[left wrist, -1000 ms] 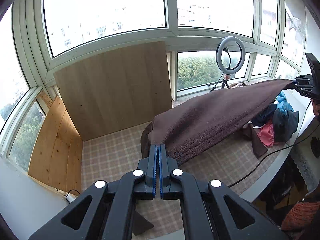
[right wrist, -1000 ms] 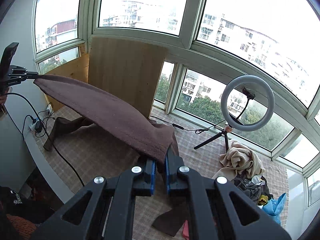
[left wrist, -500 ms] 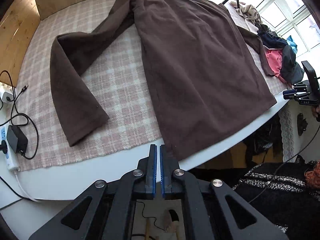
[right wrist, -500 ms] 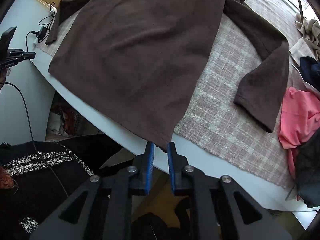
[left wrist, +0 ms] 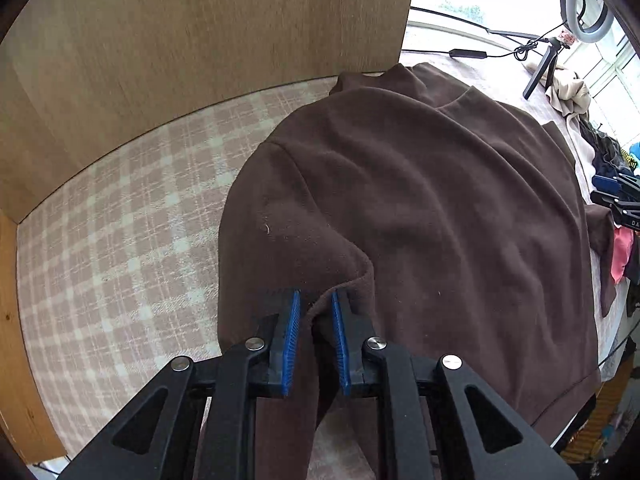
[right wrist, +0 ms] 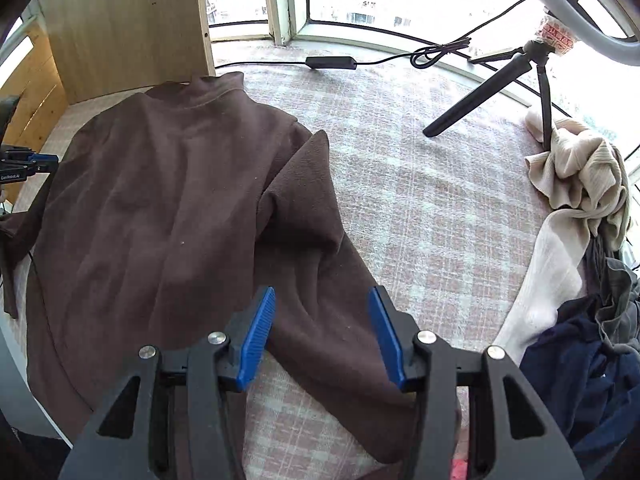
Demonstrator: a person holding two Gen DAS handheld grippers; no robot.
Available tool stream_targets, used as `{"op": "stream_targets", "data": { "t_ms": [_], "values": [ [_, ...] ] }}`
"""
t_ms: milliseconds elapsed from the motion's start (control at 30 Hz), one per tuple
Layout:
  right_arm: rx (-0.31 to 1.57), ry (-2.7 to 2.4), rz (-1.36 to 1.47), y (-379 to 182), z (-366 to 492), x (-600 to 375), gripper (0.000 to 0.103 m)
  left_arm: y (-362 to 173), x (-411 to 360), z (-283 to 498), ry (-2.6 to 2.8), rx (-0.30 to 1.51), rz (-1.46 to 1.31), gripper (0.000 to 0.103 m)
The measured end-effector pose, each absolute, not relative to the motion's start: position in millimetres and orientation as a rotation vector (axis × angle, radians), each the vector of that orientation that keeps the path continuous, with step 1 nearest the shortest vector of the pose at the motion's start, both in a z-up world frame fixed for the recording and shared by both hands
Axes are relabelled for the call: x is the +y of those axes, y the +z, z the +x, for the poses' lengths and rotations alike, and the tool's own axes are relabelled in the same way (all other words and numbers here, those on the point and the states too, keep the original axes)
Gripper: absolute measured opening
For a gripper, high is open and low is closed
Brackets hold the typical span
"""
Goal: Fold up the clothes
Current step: 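Lower the brown top onto the blanket with both grippers and open them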
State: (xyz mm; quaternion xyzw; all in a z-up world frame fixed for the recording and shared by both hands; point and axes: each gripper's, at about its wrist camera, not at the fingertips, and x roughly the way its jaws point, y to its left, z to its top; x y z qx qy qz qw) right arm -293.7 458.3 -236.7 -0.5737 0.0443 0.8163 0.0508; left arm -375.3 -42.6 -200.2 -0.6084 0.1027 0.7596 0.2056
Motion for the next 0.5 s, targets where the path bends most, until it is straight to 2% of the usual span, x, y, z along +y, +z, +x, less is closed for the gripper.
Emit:
{"op": "stream_targets", "data": {
  "t_ms": [133,200,233,267,300,333,500],
  "values": [
    [0.225,2.485,-1.803,-259,-303,467,0.048,-202,-47,-373,2.1,0.307,-1.667,0.001],
    [0.206,2.475,-1.834,-268,-305,468,0.048,-189,-59,-372,2.13,0.287,-1.643,0.001],
    [0.223,2.488,-1.851,-271,-304,467,0.043,-179,-68,-371,2.154,0.272,-1.619,0.001],
    [0.243,2.503,-1.869,-273,-303,467,0.014,-171,-77,-370,2.18,0.266,-1.598,0.001],
    [0.236,2.506,-1.888,-272,-302,465,0.004,-166,-86,-368,2.217,0.294,-1.589,0.002],
    [0.227,2.508,-1.907,-271,-300,462,0.004,-163,-95,-367,2.246,0.312,-1.585,0.002],
    [-0.024,2.384,-1.827,-240,-281,466,0.006,-190,-116,-380,2.158,0.173,-1.713,0.004]
  ]
}}
